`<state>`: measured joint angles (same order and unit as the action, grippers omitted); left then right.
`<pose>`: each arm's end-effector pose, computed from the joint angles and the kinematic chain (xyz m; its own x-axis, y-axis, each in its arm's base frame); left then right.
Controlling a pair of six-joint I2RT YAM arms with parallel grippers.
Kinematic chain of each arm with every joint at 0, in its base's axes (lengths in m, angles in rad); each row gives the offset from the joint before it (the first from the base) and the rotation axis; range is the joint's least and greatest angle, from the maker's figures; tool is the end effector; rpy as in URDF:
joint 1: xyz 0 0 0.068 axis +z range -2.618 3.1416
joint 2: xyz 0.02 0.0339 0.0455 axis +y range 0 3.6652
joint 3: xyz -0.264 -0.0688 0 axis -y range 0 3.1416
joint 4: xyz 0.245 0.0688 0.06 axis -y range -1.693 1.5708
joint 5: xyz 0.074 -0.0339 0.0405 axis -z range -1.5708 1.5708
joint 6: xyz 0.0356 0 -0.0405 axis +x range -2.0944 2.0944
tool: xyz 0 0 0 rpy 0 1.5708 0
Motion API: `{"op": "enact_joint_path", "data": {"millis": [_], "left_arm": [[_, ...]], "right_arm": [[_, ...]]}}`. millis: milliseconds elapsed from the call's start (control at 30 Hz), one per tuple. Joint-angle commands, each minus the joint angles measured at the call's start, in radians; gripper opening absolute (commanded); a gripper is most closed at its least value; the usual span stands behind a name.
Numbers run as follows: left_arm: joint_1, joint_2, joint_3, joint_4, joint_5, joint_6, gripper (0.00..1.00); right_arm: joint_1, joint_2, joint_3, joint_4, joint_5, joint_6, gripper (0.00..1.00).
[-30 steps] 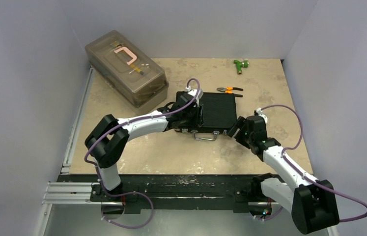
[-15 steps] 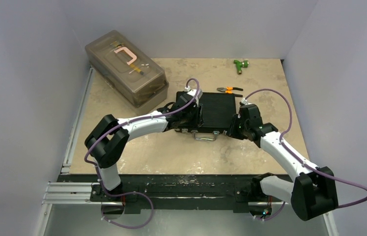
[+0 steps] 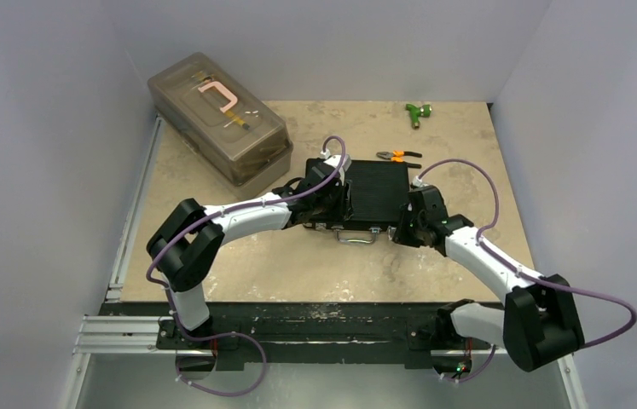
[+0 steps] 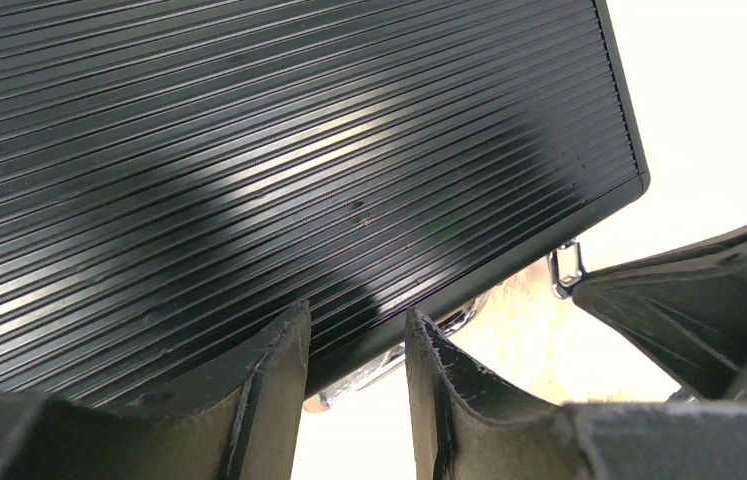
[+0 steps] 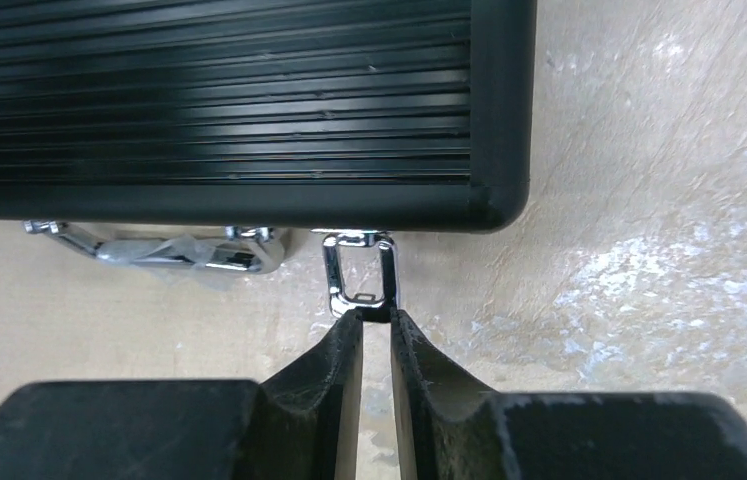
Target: Pack up texas hold em set
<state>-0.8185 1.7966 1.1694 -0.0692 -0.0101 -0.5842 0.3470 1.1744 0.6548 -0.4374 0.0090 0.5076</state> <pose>0.2714 -0.2894 0.2053 -0.7654 0.0107 -0.6435 0.3628 0.8330 -0.4177 0.2104 0.0758 0.1979 -0.8347 0.2150 -0.5069 0.0807 0.9585 0.2735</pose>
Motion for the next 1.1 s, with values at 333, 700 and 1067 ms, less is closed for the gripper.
{"op": "enact_joint_path", "data": {"millis": [333, 700, 1067], "left_arm": [[0.005, 0.026, -0.057, -0.133, 0.006, -0.002, 0.39], [0.027, -0.113, -0.054, -0.173, 0.077, 0.019, 0.44], [0.135, -0.208, -0.18, -0.164, 0.086, 0.049, 0.43]], "right_arm": [[0.012, 0.073, -0.044, 0.145, 0.08, 0.085, 0.18], [0.154, -0.081, -0.02, 0.118, -0.004, 0.032, 0.38], [0.368, 0.153, 0.154, 0.282, -0.097, 0.133, 0.38]]}}
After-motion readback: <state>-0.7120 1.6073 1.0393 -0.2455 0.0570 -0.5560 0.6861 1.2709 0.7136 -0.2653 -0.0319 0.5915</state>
